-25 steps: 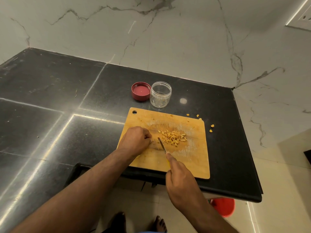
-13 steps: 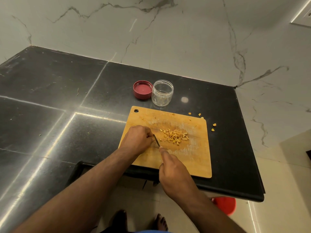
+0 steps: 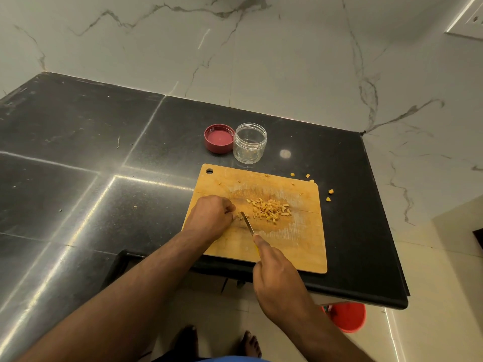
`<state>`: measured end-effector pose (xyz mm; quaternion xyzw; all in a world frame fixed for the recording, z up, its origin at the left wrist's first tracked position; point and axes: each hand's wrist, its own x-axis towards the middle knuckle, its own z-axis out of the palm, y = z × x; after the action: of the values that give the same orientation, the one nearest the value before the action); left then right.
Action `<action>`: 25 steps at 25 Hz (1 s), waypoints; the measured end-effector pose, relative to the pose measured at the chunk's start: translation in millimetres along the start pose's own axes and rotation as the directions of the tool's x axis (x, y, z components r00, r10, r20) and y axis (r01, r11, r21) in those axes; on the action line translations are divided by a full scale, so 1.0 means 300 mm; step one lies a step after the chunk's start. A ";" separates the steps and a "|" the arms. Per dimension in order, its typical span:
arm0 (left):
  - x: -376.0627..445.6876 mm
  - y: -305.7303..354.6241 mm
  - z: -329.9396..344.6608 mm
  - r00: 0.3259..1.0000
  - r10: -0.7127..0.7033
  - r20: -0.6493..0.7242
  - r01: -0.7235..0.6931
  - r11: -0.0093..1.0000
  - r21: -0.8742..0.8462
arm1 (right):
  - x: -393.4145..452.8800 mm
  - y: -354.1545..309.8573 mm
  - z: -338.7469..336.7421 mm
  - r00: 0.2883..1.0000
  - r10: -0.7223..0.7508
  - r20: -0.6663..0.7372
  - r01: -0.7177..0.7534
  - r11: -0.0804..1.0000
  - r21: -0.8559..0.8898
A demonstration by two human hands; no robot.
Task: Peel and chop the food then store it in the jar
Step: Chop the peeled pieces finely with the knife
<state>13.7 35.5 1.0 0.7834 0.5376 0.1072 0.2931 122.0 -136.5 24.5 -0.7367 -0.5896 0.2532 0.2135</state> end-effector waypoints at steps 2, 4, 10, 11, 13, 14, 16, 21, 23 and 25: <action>-0.006 -0.002 0.000 1.000 -0.011 -0.008 0.010 1.000 -0.010 | 0.024 -0.009 0.009 1.000 -0.010 0.004 0.010 1.000 -0.008; -0.007 0.000 -0.001 1.000 -0.018 -0.008 0.018 1.000 -0.022 | 0.043 -0.015 0.016 1.000 -0.013 0.009 0.013 1.000 -0.024; 0.006 0.002 -0.003 1.000 -0.022 0.007 0.022 1.000 -0.017 | 0.080 -0.024 0.024 0.999 -0.016 0.049 0.019 0.998 -0.059; 0.007 0.004 -0.003 1.000 -0.021 0.008 0.021 1.000 -0.015 | 0.083 -0.027 0.026 0.999 -0.015 0.050 0.018 0.998 -0.062; 0.007 0.006 -0.003 1.000 -0.028 0.006 0.028 1.000 -0.014 | 0.078 -0.028 0.027 0.999 -0.001 0.044 0.004 0.998 -0.055; 0.007 0.007 -0.003 0.999 -0.035 0.004 0.035 0.999 -0.018 | 0.067 -0.027 0.028 0.999 0.007 0.048 -0.005 0.999 -0.045; 0.007 0.009 -0.002 0.999 -0.044 -0.003 0.044 0.999 -0.030 | 0.029 -0.026 0.026 0.997 0.015 0.069 -0.013 0.999 -0.029; 0.001 0.001 -0.003 1.000 -0.028 0.002 0.029 0.999 -0.030 | -0.023 -0.010 -0.001 0.999 0.018 0.031 -0.015 0.996 -0.089; -0.004 -0.005 -0.002 1.000 -0.013 0.006 0.013 1.000 -0.021 | -0.009 -0.005 -0.008 1.000 -0.006 0.020 0.008 0.996 -0.093; -0.008 -0.005 -0.003 1.000 -0.015 0.003 0.015 1.000 -0.025 | 0.007 -0.008 -0.002 1.000 -0.008 -0.005 0.008 0.999 -0.044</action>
<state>11.2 34.1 1.4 0.7758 0.5415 0.1106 0.3043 120.9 -133.9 26.3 -0.7395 -0.5973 0.2376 0.1996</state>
